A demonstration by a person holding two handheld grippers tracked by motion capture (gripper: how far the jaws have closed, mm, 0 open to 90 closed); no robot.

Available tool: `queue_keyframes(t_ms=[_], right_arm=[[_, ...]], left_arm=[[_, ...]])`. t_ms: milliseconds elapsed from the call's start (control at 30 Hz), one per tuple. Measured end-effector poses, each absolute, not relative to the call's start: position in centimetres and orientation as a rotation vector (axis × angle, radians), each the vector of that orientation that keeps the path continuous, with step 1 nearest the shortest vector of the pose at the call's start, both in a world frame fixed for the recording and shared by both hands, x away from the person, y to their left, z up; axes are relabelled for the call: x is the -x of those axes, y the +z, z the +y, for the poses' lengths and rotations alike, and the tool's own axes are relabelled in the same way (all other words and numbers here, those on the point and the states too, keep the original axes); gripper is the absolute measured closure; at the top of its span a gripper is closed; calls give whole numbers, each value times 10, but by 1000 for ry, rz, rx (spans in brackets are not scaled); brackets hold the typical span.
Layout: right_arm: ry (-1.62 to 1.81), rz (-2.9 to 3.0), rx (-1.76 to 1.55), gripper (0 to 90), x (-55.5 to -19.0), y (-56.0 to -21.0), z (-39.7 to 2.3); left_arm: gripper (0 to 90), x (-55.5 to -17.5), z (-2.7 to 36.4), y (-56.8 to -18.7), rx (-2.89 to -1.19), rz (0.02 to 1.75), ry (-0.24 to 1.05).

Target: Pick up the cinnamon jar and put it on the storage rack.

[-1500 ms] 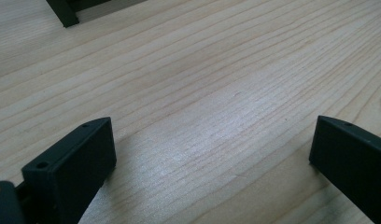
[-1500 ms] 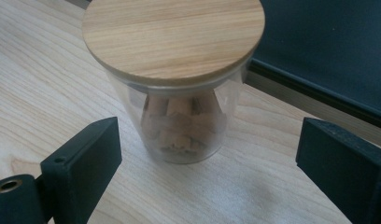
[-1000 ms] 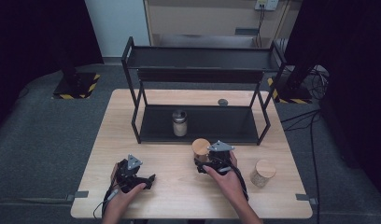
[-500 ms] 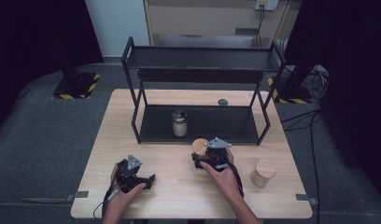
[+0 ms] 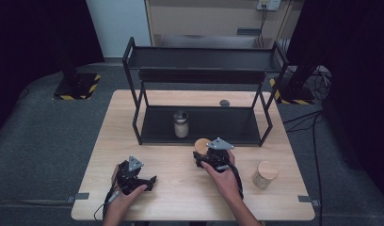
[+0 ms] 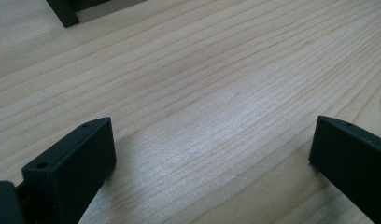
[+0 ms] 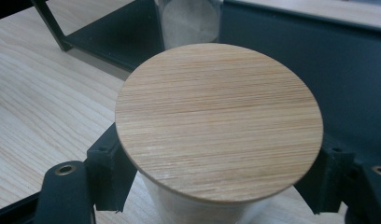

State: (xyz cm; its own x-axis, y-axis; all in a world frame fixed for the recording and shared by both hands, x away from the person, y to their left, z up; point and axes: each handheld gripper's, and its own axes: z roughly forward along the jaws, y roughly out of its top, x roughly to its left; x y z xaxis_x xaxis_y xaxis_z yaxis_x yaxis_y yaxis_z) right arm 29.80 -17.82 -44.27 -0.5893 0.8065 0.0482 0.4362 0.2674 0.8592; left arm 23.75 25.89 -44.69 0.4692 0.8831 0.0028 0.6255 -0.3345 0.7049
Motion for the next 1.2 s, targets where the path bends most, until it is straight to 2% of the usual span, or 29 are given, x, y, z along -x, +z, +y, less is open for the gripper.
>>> queue_keyframes(t_ms=[700,1200], right_arm=[[1230,2124,-1089,254,-287,-415,-185],[1212,2105,-1120,254,-302,-412,-177]], left_arm=[[0,-237,259,-447,-2077,1248,519],[0,-237,259,-447,-2077,1247,519]])
